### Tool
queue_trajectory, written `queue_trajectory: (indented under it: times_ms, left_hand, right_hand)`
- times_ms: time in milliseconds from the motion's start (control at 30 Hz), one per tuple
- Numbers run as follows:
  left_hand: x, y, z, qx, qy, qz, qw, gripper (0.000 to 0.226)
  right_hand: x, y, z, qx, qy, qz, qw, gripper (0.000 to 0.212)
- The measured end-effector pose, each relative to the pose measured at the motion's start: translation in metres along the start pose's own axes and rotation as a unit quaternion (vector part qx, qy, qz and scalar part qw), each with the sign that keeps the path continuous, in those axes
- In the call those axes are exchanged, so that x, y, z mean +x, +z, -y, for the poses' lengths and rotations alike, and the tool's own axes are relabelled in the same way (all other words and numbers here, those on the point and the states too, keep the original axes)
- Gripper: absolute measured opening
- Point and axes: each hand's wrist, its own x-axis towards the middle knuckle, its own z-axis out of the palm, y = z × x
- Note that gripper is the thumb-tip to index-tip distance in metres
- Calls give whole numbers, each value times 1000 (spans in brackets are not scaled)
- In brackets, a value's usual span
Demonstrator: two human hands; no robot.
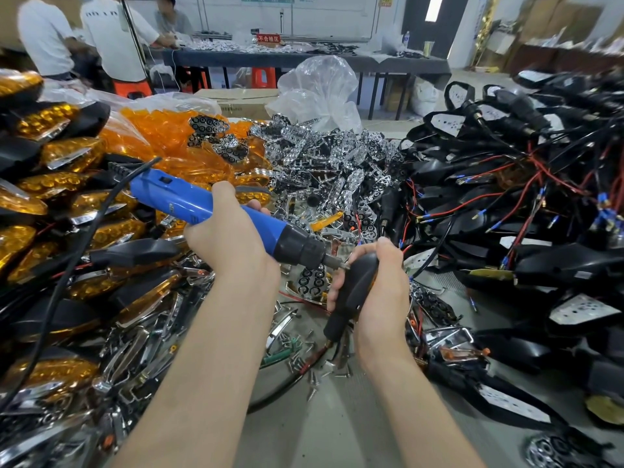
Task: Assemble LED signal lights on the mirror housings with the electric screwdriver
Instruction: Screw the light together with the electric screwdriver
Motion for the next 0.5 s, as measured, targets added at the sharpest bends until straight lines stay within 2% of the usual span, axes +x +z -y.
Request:
queue_trajectory:
  times_ms: [200, 500]
  left_hand:
    - [-2, 0, -2, 0, 1, 6, 1000, 32]
    - [-3, 0, -3, 2, 0, 6, 1000, 23]
  right_hand:
    - [1, 1, 0, 3, 5, -2, 1000, 40]
    - [0, 1, 0, 0, 14, 0, 1000, 40]
